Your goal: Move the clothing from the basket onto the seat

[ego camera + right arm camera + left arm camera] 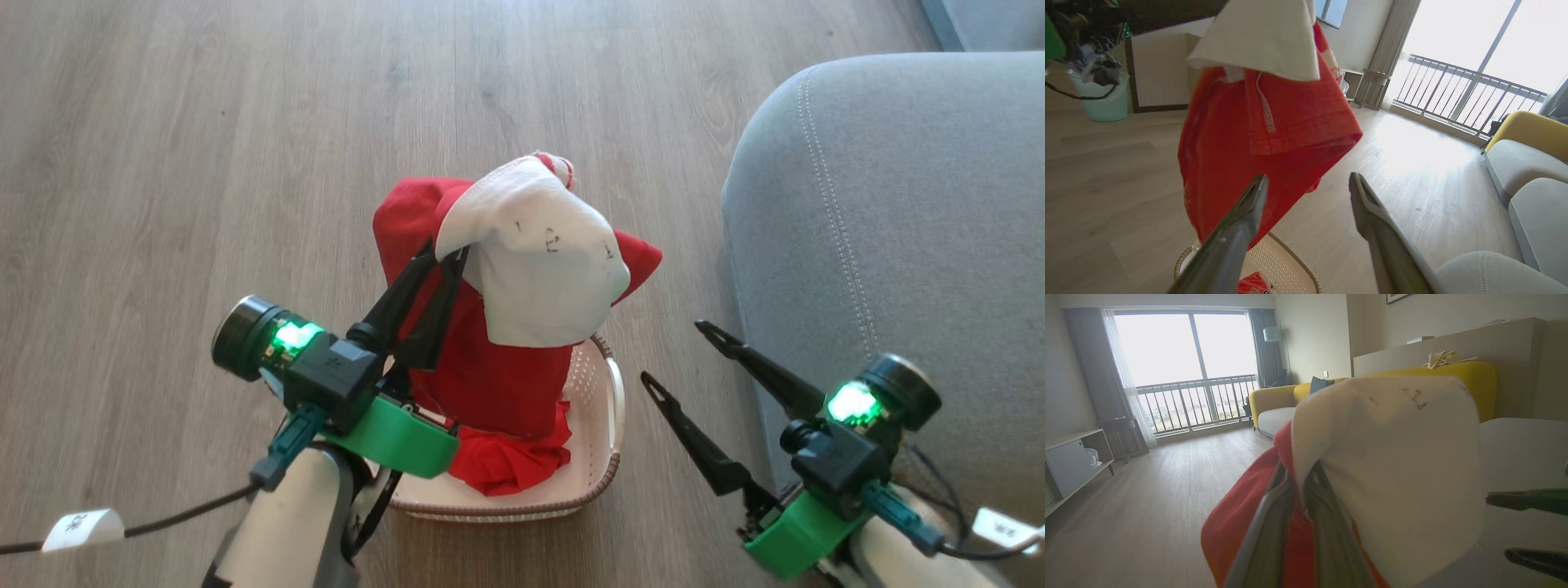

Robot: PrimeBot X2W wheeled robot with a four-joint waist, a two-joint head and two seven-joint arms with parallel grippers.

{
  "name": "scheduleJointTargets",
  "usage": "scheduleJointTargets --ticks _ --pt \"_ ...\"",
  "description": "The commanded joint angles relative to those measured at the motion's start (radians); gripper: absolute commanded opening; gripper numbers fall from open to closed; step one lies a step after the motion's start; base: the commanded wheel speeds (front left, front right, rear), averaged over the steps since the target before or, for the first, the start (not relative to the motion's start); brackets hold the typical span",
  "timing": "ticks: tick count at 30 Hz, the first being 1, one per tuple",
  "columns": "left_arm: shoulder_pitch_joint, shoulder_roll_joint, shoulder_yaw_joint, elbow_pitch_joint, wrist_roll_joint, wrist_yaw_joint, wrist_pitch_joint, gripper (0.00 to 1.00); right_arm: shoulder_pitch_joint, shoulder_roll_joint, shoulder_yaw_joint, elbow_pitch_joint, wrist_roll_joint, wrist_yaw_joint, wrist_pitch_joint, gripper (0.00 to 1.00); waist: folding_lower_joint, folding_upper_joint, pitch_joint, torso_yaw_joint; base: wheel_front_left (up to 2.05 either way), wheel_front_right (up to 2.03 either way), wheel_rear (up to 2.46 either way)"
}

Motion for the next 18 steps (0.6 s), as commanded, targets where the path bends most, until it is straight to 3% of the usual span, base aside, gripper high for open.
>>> scheduleJointTargets --ticks 1,6,12,18 --pt "-0.061 0.002 0.033 -0.032 0.009 -0.007 -0.005 0.00 -0.051 -0.040 0.021 -0.051 0.002 0.003 -0.002 1.00 0.0000 -0.0001 0.002 -0.003 0.00 0.00 0.00" --pt "-0.066 0.007 0.005 -0.034 0.029 -0.023 -0.005 0.00 -0.088 -0.120 0.041 -0.087 -0.010 0.003 -0.002 1.00 0.0000 -0.0001 0.007 -0.009 0.00 0.00 0.00" --pt "-0.077 0.038 -0.072 -0.058 0.044 -0.037 -0.005 0.00 -0.116 -0.155 0.039 -0.081 0.002 0.003 -0.002 1.00 0.0000 -0.0001 0.013 -0.007 0.00 0.00 0.00" --pt "-0.101 0.087 -0.180 -0.096 0.052 -0.043 -0.005 0.00 -0.153 -0.204 0.113 -0.050 0.045 0.003 -0.002 1.00 0.0000 -0.0001 0.017 0.001 0.00 0.00 0.00"
